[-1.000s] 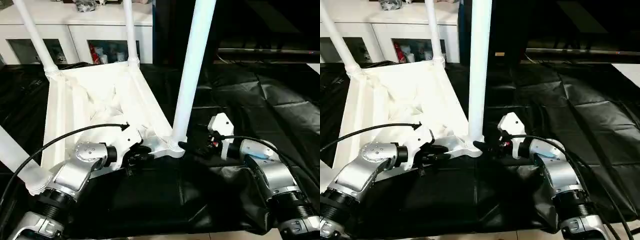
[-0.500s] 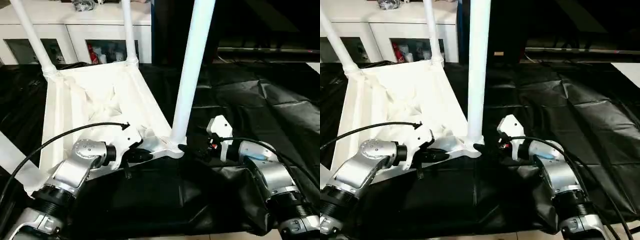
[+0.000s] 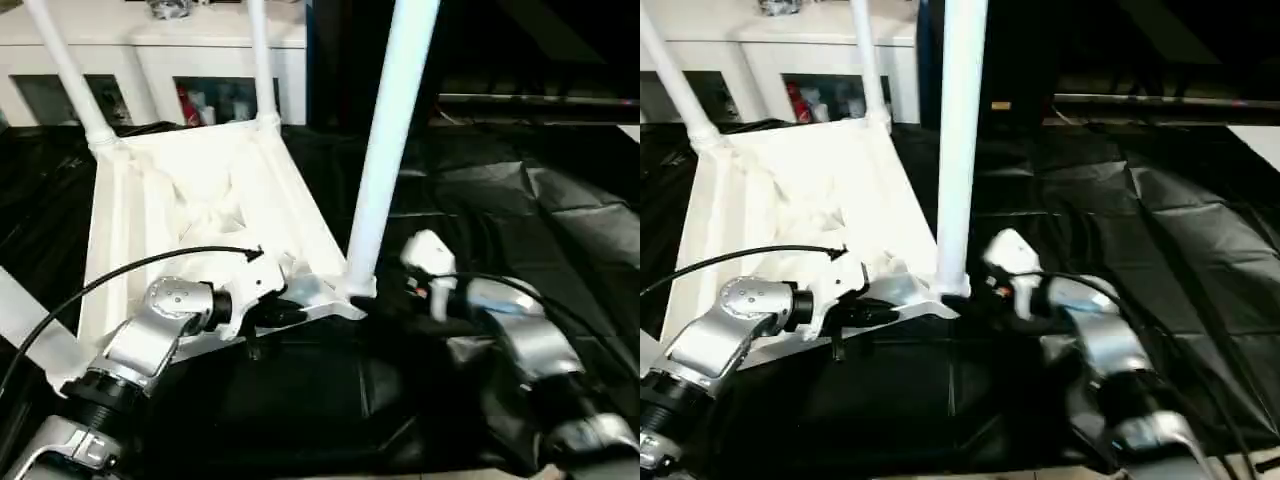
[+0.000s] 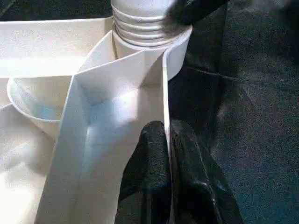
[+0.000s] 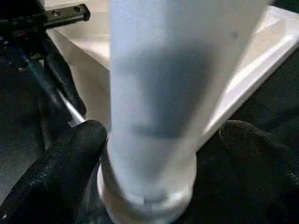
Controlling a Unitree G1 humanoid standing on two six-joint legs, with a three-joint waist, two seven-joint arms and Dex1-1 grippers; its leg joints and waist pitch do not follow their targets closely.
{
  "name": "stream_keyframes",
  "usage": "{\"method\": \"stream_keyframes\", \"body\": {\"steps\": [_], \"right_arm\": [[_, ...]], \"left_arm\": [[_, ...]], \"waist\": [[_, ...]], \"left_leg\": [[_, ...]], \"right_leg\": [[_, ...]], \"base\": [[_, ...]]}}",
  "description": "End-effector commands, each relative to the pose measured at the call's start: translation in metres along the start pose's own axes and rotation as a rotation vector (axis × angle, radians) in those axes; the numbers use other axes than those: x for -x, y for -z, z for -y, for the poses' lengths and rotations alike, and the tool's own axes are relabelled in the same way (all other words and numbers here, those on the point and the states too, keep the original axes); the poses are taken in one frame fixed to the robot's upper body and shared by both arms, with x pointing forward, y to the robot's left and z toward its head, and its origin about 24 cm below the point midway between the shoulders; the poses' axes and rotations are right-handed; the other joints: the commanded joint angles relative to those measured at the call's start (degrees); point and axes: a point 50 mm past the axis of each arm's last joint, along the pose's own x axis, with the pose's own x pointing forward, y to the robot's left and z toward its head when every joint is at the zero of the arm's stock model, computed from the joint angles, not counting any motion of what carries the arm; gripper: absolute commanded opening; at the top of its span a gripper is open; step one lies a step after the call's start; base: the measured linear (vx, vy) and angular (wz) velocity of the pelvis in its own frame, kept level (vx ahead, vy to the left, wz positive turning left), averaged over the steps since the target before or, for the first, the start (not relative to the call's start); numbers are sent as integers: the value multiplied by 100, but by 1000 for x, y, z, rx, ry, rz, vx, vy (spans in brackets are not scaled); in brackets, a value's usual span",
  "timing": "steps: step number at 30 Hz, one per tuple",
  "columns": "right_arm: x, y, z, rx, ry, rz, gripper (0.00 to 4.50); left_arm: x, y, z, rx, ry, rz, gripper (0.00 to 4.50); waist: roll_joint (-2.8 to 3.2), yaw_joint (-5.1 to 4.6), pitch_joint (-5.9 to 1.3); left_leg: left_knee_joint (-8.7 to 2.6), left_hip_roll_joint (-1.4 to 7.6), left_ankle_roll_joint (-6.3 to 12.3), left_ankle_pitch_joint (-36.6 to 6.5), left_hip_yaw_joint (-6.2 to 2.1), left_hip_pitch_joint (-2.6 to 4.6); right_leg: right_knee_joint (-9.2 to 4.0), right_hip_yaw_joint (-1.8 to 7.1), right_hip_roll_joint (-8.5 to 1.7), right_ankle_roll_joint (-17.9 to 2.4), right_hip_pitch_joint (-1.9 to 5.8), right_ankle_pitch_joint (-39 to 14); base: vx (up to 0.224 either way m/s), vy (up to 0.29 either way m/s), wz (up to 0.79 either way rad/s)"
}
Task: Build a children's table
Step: Rotate leg to tighten
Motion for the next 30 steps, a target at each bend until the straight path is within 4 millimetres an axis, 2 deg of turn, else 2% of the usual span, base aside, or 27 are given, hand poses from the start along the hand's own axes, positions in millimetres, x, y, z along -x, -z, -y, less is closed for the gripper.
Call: {"method": "stream_keyframes", "body": {"steps": [1,8,15,21,30], "right_arm": [[-3,-1,2,19,4,-4,442],[-11,0,1,18,-14,-4,442],[-12,1,2,17,-16,3,442],[-12,0,3,12,-19,20,399],[-12,2,2,2,-30,22,307]], "left_arm": [[-6,3,7,-16,58,-29,0],[-6,4,5,-16,50,-38,0],[-6,4,4,-19,43,-38,0],[-6,5,4,-19,45,-39,0],[-5,6,5,-8,51,-42,0]], "waist": [[-6,1,-346],[-21,4,-335],[-16,2,-341],[-20,5,-338],[-18,4,-343]], "left_leg": [[-418,147,81,-1526,-32,67],[-428,146,37,-1641,-39,65],[-427,149,53,-1589,-37,66],[-429,151,61,-1600,-39,64],[-425,149,75,-1570,-37,57]], "right_leg": [[-427,253,-344,-1181,244,-1419],[-448,260,-365,-1090,248,-1695],[-429,258,-356,-1132,251,-1545],[-434,259,-359,-1118,248,-1605],[-426,259,-356,-1151,257,-1518]], "base": [[0,0,0],[0,0,0],[0,0,0],[0,0,0],[0,0,0]]}}
